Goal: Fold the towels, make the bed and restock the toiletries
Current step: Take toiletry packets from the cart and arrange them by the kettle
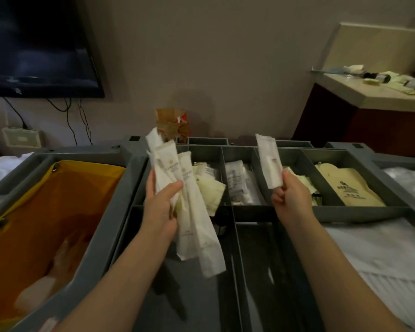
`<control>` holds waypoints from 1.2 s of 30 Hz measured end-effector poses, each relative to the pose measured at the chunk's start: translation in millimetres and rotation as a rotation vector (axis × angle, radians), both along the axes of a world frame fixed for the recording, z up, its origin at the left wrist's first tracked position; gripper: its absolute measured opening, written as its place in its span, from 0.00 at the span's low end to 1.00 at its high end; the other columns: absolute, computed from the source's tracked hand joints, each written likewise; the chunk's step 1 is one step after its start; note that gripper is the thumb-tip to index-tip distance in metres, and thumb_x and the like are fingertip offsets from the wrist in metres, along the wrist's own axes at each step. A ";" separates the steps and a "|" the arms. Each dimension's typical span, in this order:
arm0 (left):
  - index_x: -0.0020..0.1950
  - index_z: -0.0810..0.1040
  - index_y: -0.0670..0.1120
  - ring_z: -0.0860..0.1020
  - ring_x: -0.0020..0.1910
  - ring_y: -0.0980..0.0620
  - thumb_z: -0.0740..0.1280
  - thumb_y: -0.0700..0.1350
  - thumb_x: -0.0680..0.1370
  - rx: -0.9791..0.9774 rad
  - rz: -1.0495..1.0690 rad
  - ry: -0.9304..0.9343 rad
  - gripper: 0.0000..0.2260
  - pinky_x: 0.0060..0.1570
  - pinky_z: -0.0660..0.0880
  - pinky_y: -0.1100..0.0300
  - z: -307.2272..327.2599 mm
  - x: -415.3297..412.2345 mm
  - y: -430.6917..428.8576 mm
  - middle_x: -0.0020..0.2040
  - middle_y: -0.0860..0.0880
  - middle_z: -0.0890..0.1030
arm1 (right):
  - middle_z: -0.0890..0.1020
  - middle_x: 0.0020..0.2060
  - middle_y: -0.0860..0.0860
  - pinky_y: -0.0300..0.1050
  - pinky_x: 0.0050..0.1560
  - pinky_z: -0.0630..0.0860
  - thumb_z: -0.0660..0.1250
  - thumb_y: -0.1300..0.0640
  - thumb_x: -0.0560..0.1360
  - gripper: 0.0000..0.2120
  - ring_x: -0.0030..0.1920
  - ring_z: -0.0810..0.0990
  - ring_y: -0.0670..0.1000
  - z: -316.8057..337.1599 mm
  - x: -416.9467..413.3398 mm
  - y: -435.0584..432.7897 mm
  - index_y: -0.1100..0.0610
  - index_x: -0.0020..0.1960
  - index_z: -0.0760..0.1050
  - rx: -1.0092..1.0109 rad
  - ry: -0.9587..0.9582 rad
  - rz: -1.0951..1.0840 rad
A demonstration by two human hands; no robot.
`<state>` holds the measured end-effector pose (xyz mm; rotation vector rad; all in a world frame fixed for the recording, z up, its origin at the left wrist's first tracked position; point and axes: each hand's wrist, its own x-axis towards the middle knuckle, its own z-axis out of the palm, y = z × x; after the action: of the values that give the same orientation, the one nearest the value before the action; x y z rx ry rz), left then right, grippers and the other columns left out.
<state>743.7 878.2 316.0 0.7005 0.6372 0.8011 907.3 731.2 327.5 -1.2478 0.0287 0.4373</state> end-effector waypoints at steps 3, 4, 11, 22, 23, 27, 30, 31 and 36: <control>0.67 0.67 0.61 0.79 0.52 0.46 0.65 0.32 0.75 0.027 0.053 0.001 0.29 0.39 0.77 0.51 2.4 -3.8 7.8 0.56 0.50 0.78 | 0.77 0.40 0.51 0.36 0.31 0.71 0.61 0.55 0.80 0.09 0.32 0.74 0.45 -10.8 8.6 7.8 0.55 0.59 0.70 -0.244 -0.138 0.048; 0.67 0.68 0.61 0.79 0.52 0.46 0.65 0.32 0.75 0.046 0.052 0.006 0.29 0.38 0.78 0.51 3.0 -4.1 8.0 0.56 0.51 0.78 | 0.77 0.43 0.51 0.38 0.33 0.74 0.62 0.57 0.80 0.13 0.35 0.77 0.46 -13.0 10.7 11.7 0.54 0.63 0.68 -0.354 -0.198 0.082; 0.67 0.66 0.61 0.78 0.55 0.46 0.66 0.31 0.74 0.216 -0.008 0.094 0.30 0.45 0.80 0.46 3.9 -3.4 4.0 0.59 0.51 0.77 | 0.70 0.67 0.50 0.38 0.55 0.69 0.63 0.55 0.78 0.22 0.61 0.71 0.48 -22.2 9.6 26.2 0.54 0.71 0.64 -0.792 -0.727 0.149; 0.72 0.63 0.57 0.73 0.62 0.49 0.68 0.31 0.73 0.420 0.111 0.285 0.34 0.58 0.76 0.46 -1.3 -9.7 22.9 0.66 0.51 0.72 | 0.74 0.62 0.56 0.49 0.55 0.73 0.65 0.52 0.77 0.23 0.60 0.75 0.57 -27.8 -22.2 132.3 0.54 0.70 0.63 -0.984 -0.893 0.601; 0.73 0.63 0.57 0.73 0.63 0.49 0.68 0.31 0.73 0.425 0.123 0.299 0.34 0.57 0.76 0.48 -3.0 -11.0 26.3 0.66 0.51 0.72 | 0.72 0.64 0.57 0.51 0.57 0.72 0.66 0.52 0.77 0.25 0.61 0.74 0.59 -34.1 -21.7 141.1 0.53 0.70 0.62 -1.024 -0.840 0.645; 0.73 0.62 0.57 0.72 0.63 0.49 0.67 0.31 0.74 0.375 0.149 0.333 0.34 0.54 0.77 0.50 -11.9 -15.1 37.3 0.68 0.50 0.71 | 0.64 0.70 0.62 0.58 0.67 0.67 0.65 0.50 0.76 0.35 0.67 0.67 0.64 -48.5 -12.1 163.2 0.55 0.76 0.50 -1.174 -0.631 0.740; 0.74 0.62 0.56 0.72 0.59 0.51 0.67 0.31 0.74 0.321 0.175 0.327 0.34 0.44 0.76 0.60 -16.4 -17.1 43.5 0.68 0.51 0.70 | 0.66 0.69 0.61 0.53 0.64 0.69 0.60 0.56 0.79 0.33 0.66 0.69 0.61 -46.1 -9.7 168.4 0.56 0.77 0.45 -1.229 -0.550 0.745; 0.74 0.62 0.56 0.72 0.59 0.51 0.67 0.31 0.74 0.312 0.182 0.321 0.34 0.44 0.76 0.60 -17.5 -17.7 45.4 0.68 0.51 0.70 | 0.68 0.68 0.61 0.51 0.61 0.70 0.58 0.58 0.80 0.30 0.65 0.70 0.60 -46.1 -9.3 168.0 0.59 0.77 0.49 -1.245 -0.568 0.740; 0.73 0.62 0.57 0.73 0.61 0.49 0.67 0.31 0.74 0.276 0.200 0.314 0.34 0.48 0.77 0.55 -19.0 -17.8 50.4 0.68 0.50 0.70 | 0.76 0.59 0.60 0.43 0.45 0.70 0.58 0.65 0.79 0.16 0.58 0.77 0.57 -36.4 -6.4 160.7 0.64 0.67 0.67 -1.285 -0.716 0.625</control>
<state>726.0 928.6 296.9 1.0388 0.9001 0.9845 900.9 891.9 291.1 -2.6454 -0.8250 0.4816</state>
